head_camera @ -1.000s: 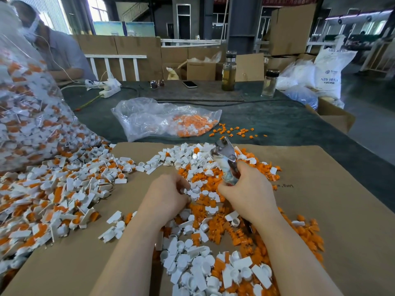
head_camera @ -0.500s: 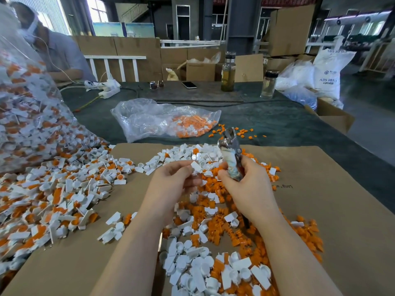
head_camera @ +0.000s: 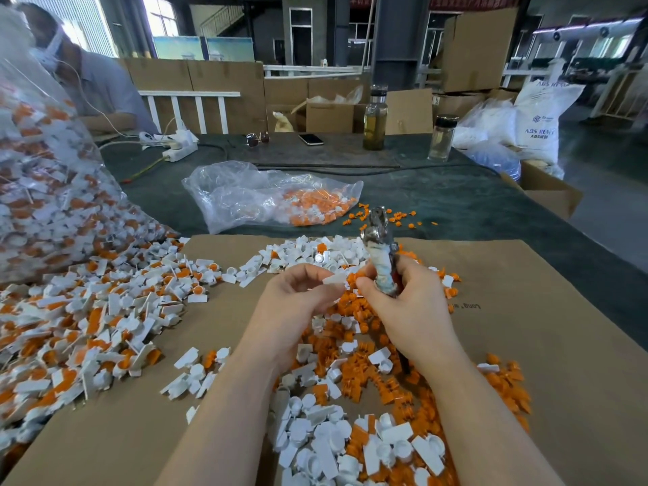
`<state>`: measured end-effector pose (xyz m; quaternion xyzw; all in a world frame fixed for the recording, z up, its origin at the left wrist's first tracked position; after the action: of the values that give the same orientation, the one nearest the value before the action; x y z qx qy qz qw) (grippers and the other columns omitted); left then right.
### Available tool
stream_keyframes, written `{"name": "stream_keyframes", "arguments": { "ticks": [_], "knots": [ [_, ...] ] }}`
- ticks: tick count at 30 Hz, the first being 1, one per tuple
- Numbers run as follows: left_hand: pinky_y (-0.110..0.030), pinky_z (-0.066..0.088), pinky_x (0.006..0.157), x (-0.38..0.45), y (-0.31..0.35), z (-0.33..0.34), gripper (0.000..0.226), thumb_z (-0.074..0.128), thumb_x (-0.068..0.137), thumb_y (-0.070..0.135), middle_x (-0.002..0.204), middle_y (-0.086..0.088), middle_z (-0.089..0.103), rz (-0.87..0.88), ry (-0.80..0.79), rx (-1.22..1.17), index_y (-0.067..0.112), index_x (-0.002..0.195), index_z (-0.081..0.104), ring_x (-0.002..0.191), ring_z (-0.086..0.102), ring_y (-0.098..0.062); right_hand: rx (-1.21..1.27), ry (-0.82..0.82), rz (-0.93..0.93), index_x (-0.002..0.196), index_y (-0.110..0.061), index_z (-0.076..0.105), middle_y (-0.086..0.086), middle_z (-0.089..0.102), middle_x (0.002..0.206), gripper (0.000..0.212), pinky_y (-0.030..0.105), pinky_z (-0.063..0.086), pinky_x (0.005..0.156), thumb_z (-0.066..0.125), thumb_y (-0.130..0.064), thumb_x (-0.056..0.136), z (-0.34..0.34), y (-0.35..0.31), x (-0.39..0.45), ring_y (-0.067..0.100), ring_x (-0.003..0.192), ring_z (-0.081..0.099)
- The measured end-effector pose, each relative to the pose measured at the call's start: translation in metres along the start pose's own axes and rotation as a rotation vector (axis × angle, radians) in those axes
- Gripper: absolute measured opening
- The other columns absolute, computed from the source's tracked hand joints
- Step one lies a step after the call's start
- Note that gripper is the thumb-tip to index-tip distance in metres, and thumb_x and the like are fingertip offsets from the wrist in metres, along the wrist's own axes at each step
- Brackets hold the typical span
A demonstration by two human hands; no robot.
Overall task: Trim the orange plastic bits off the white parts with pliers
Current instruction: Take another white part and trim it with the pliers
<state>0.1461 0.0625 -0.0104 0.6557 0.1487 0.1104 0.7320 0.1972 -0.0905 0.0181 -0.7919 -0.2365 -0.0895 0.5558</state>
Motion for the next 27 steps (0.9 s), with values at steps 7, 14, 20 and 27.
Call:
{"name": "stream_keyframes", "arguments": {
  "ticks": [7,14,20,27],
  "knots": [
    [-0.033,0.057,0.078,0.0,-0.0027,0.0066,0.017,0.075,0.081,0.001,0.08,-0.006,0.07,-0.024,0.046,-0.148,0.013,0.092,0.072,0.073,0.065,-0.019,0.025,-0.017,-0.004,0.091,-0.04,0.059,-0.025,0.063,0.085,0.026,-0.003,0.04,0.065,0.071,-0.017,0.086,0.0015,-0.0018,-0.0007,-0.019,0.087,0.056],
    [-0.039,0.057,0.087,0.0003,-0.0052,0.0027,0.019,0.079,0.076,-0.001,0.098,-0.021,0.073,-0.014,0.148,-0.189,0.01,0.087,0.068,0.093,0.071,-0.032,-0.047,0.031,-0.033,0.097,-0.029,0.064,-0.019,0.063,0.08,0.014,0.006,0.046,0.063,0.072,-0.027,0.085,0.002,0.0017,-0.0007,-0.009,0.081,0.06],
    [-0.03,0.058,0.074,-0.0037,-0.001,0.0037,0.02,0.083,0.075,0.01,0.084,-0.008,0.077,0.024,0.194,-0.173,0.008,0.092,0.072,0.081,0.075,-0.021,-0.131,0.082,-0.058,0.091,-0.037,0.058,-0.019,0.063,0.081,0.014,0.017,0.052,0.064,0.07,-0.036,0.084,0.0015,0.0006,-0.0018,-0.001,0.079,0.061],
    [-0.023,0.059,0.063,-0.0072,0.004,0.0081,0.01,0.081,0.077,0.003,0.075,-0.011,0.076,0.075,0.196,-0.161,0.009,0.08,0.073,0.075,0.076,-0.025,-0.171,0.121,-0.047,0.093,-0.035,0.058,-0.017,0.064,0.08,0.014,0.027,0.055,0.064,0.07,-0.036,0.085,-0.0002,0.0016,-0.0025,0.001,0.075,0.062]
  ]
}}
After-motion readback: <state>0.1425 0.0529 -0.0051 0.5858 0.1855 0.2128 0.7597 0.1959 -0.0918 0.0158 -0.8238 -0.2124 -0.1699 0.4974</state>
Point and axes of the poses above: each hand's wrist, its own x-axis towards the middle knuckle, its own z-axis out of the palm, y = z × x, the point moved 6 cm from there along x, towards the middle knuckle
